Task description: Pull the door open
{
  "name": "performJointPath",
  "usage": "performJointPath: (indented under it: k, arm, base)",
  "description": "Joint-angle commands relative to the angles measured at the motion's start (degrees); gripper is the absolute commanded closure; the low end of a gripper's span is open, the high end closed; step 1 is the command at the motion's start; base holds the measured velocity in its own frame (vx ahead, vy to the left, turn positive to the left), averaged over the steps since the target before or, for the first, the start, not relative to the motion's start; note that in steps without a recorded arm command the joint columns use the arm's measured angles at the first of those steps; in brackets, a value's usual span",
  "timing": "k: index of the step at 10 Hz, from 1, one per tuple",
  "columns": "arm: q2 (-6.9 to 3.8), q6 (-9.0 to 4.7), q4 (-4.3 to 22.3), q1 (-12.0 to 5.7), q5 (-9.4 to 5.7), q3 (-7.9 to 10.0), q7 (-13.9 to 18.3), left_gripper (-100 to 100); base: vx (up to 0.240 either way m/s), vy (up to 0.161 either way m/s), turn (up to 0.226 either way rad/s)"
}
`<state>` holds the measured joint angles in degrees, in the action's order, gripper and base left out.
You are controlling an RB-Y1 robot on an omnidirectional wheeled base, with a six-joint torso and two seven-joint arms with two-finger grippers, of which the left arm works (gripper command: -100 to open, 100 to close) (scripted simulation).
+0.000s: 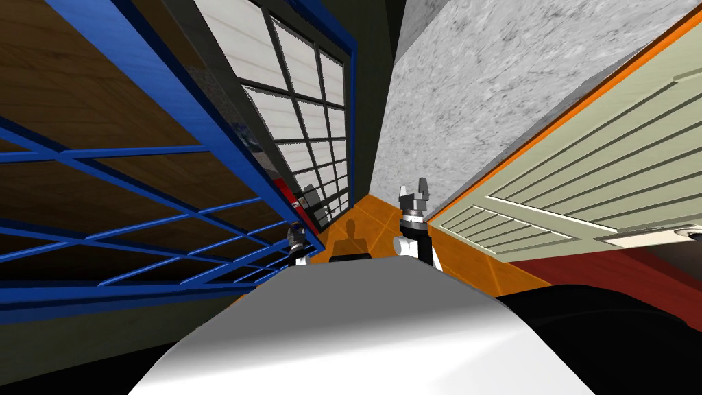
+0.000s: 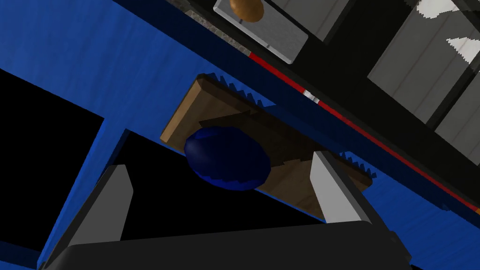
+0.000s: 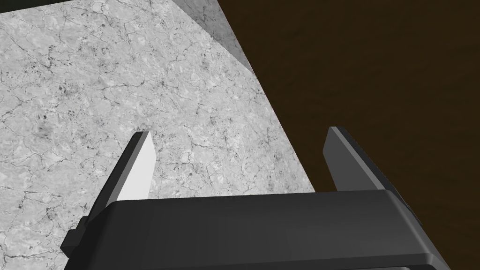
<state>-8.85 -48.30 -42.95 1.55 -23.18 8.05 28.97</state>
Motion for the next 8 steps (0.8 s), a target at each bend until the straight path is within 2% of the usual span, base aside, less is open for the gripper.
performJointPath:
  k: [1, 2, 3, 5, 6, 7, 8]
  arm:
    - [0.05, -0.07, -0.1, 0.02, -0.67, -0.3, 2.18, -100]
    - [0.18, -0.17, -0.29, 0.02, -1.83, -0.8, 4.19, -100]
    - [0.18, -0.17, -0.29, 0.02, -1.83, -0.8, 4.53, -100]
    - [0.43, -0.37, -0.67, 0.04, -4.23, -1.83, 8.29, -100]
    - [0.43, -0.37, -0.67, 0.04, -4.23, -1.83, 9.25, -100]
    - [0.55, -0.47, -0.86, 0.05, -5.44, -2.35, 11.28, -100]
    - [0.55, -0.47, -0.86, 0.05, -5.44, -2.35, 11.62, -100]
  base:
    - [-0.059, 0.016, -0.036]
    - [-0.055, 0.016, -0.053]
    - [-0.042, 0.015, -0.03]
    - [-0.067, 0.013, -0.085]
    - [-0.058, 0.022, -0.03]
    - [-0.06, 0.016, -0.053]
    - [-0.048, 0.01, -0.032]
